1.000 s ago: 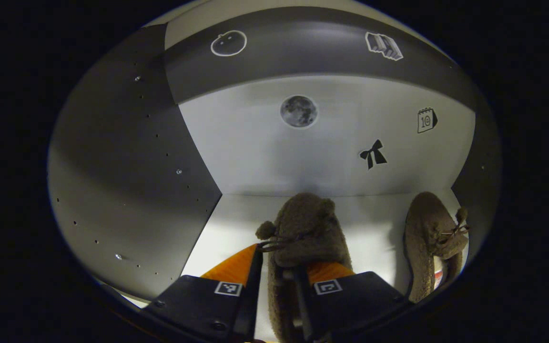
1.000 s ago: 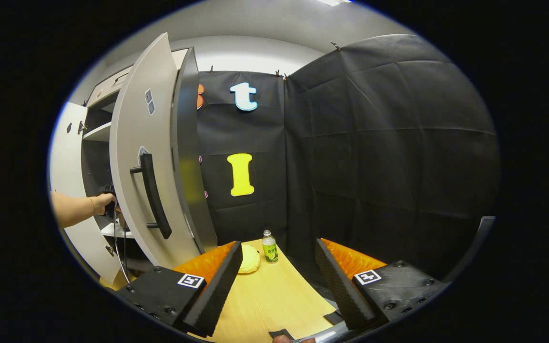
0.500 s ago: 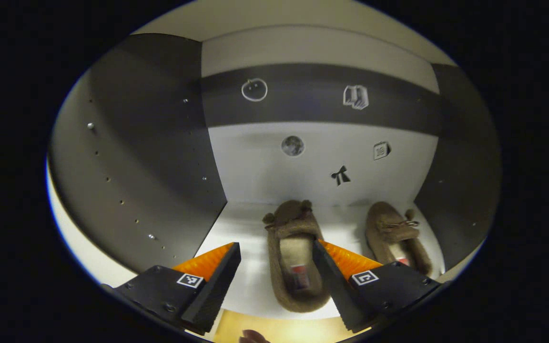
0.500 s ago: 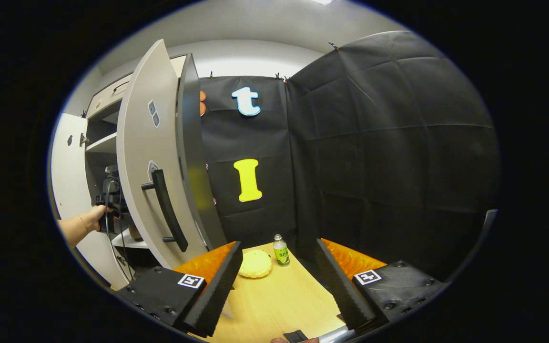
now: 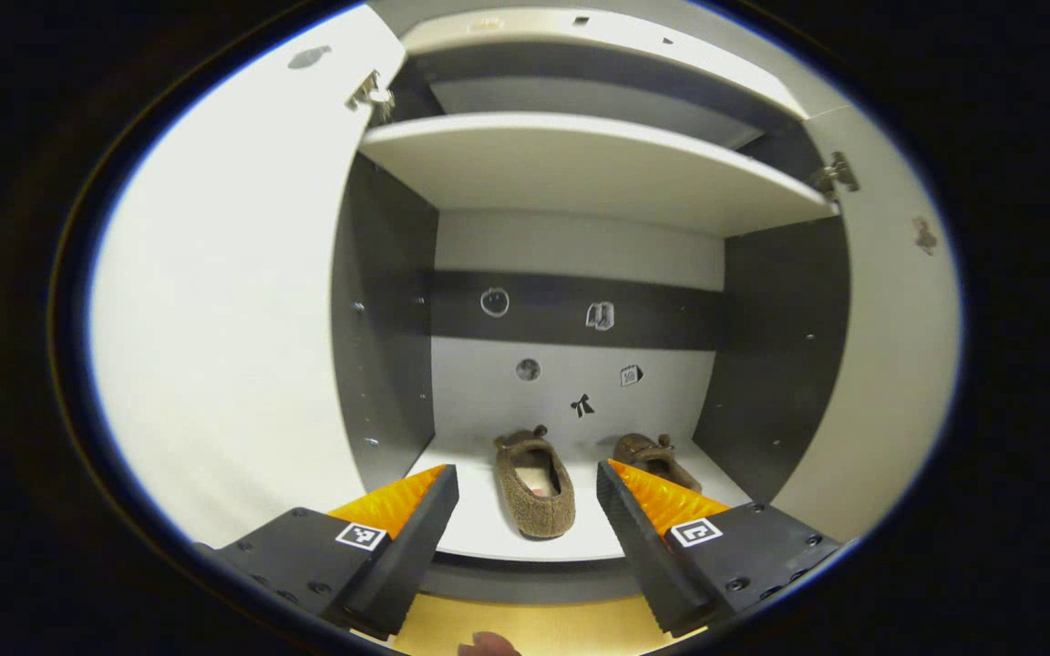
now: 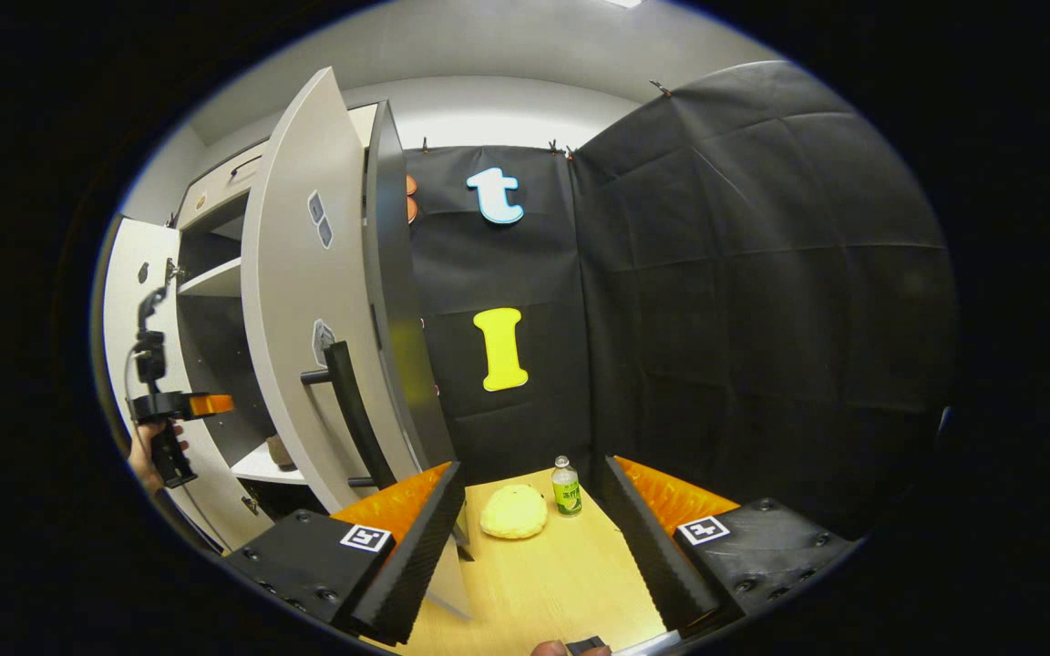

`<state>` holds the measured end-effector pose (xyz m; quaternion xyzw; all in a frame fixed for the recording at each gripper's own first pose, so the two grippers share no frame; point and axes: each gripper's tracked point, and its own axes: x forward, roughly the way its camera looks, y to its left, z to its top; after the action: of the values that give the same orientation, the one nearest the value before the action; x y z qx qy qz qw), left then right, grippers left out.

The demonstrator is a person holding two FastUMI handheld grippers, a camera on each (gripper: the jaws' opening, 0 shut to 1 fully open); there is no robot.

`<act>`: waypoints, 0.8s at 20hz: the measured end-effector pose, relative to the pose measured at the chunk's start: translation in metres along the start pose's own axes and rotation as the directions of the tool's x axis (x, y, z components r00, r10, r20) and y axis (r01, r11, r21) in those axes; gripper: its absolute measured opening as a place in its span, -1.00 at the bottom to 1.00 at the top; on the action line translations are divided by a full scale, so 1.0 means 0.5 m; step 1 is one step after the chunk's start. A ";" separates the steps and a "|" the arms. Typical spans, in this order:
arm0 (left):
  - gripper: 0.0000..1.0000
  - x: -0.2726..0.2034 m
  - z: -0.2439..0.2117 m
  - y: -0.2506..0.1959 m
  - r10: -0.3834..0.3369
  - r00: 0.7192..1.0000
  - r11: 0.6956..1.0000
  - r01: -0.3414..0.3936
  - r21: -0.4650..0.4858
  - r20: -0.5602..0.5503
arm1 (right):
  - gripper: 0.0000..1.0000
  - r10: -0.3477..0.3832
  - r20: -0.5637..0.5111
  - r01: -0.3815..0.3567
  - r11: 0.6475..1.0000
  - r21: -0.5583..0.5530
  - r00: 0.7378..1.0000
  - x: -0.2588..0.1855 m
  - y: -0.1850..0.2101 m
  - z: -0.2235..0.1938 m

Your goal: Grab one shoe with the right hand and put it into the shoe cabinet, grab the other shoe with the left hand and put it into the shoe cabinet; then close the right door with the right hand and the left door with the left hand.

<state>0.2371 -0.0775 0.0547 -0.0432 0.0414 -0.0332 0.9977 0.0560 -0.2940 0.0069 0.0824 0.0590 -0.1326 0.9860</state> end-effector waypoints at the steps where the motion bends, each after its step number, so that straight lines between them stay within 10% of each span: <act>1: 0.93 -0.041 0.010 0.004 -0.005 1.000 1.000 0.005 -0.002 0.031 | 0.96 0.010 0.005 -0.010 1.000 -0.011 1.000 0.009 0.012 0.004; 16: 0.88 -0.377 -0.038 0.041 0.005 0.999 0.999 -0.007 0.046 0.043 | 0.96 0.055 0.044 -0.052 0.996 -0.077 0.998 0.084 0.094 0.020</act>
<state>0.0493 -0.0453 0.0493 -0.0207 0.0192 -0.0301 0.9991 0.1101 -0.2619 0.0180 0.0435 0.0391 -0.1058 0.9927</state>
